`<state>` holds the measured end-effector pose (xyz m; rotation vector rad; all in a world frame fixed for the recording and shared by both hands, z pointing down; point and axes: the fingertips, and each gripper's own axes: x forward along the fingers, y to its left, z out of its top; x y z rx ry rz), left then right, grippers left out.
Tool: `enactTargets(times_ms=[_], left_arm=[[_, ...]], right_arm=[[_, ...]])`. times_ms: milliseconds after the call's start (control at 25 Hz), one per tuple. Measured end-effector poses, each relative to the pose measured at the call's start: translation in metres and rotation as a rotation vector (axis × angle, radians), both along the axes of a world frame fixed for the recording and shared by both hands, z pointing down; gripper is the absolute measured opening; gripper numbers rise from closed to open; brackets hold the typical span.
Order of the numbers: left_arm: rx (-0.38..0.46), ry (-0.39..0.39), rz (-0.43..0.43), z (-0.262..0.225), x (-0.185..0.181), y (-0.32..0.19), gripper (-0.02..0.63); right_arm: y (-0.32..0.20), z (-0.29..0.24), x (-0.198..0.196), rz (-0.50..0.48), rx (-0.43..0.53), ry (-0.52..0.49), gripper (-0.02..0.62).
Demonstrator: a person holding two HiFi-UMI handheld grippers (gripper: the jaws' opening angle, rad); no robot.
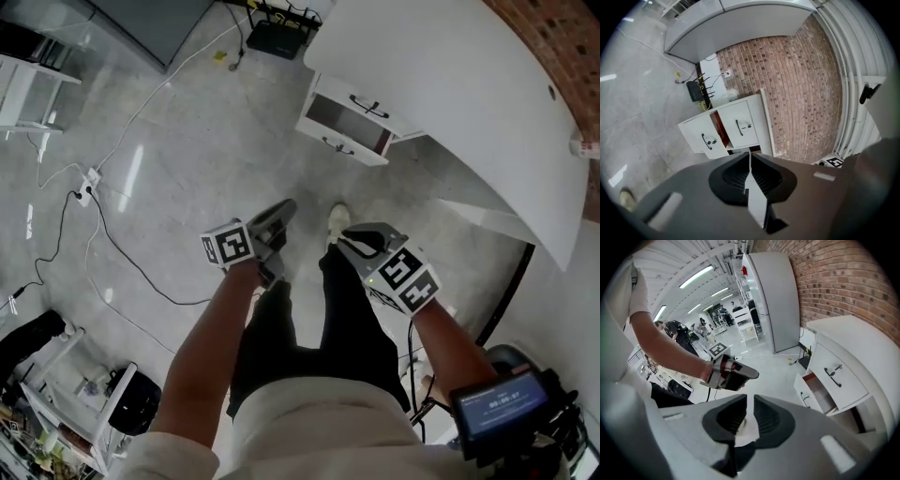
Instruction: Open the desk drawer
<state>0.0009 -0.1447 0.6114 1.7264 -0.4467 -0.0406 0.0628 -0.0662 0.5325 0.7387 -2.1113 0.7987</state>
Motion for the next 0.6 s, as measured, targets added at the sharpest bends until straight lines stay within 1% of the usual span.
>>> enactTargets(times_ms=[160,240,320,440,600], left_arm=[[0.119,-0.001,0.037,-0.091,-0.025,0.027,0.005],[0.159,-0.002,0.068,-0.136,-0.036,0.048,0.005],[0.196,-0.011,0.1,-0.164,-0.043,0.063,0.004],[0.235,-0.019,0.127,-0.192,-0.049,0.077,0.003],[0.287,-0.016,0.139,-0.257,-0.069,0.102,0.003]], right_arm=[[0.018,-0.047,-0.018,0.021,0.05,0.0,0.046],[0.032,-0.072,-0.029,0.029,0.071,-0.003,0.044],[0.039,-0.083,-0.036,0.038,0.091,-0.012,0.043],[0.044,-0.089,-0.04,0.054,0.119,-0.025,0.038],[0.059,-0.138,-0.058,0.05,0.189,-0.021,0.035]])
